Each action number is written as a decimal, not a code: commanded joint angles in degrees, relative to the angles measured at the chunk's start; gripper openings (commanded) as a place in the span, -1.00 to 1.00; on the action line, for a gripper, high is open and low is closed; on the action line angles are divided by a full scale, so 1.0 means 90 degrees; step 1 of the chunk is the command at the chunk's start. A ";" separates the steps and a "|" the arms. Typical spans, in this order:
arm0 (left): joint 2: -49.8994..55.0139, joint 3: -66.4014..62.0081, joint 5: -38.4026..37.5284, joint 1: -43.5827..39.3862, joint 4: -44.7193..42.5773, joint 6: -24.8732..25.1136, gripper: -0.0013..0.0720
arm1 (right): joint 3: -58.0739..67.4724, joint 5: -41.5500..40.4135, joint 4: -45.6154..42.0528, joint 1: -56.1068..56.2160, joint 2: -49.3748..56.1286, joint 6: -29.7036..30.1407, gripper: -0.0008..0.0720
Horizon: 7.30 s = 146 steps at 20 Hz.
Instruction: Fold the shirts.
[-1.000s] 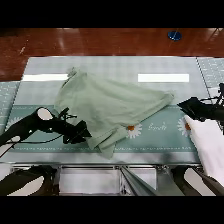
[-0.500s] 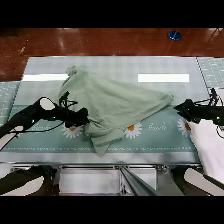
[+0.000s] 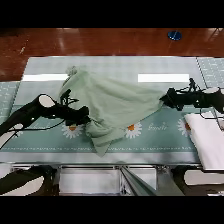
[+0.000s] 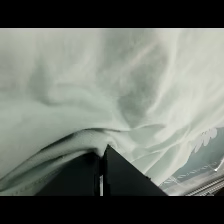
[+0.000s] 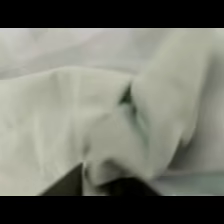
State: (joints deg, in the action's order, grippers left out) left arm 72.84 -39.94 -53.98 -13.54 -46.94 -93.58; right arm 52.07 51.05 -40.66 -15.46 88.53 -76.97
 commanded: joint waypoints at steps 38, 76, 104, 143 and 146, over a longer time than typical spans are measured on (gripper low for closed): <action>-0.3293 -0.3575 -0.1455 0.0325 -0.4578 0.0306 -0.91 | 0.1430 0.3067 -0.1627 0.0554 -0.6028 -0.0631 -0.92; 0.1090 -0.1280 -0.2455 0.5117 -0.0843 0.1846 0.39 | -0.3427 0.2586 -0.0481 -0.2052 -0.6020 0.0226 0.16; 0.1780 -0.1991 -0.2552 0.3922 -0.1044 0.1780 -0.91 | -0.3791 0.2625 -0.2465 -0.0726 -0.5248 -0.2001 0.16; -0.4320 -0.7737 -0.3480 0.0933 -0.5440 0.0095 -0.92 | 0.7232 0.5292 -0.4386 0.1367 -0.5508 -0.1537 -0.93; -0.4192 -0.7390 -0.3764 0.0697 -0.5523 0.0073 -0.92 | 0.6326 0.5476 -0.4303 0.1367 -0.5663 -0.1693 -0.93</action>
State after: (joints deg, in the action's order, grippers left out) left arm 35.24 -108.25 -83.46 -3.22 -90.54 -91.59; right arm 114.54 96.55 -78.24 -3.20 39.42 -90.67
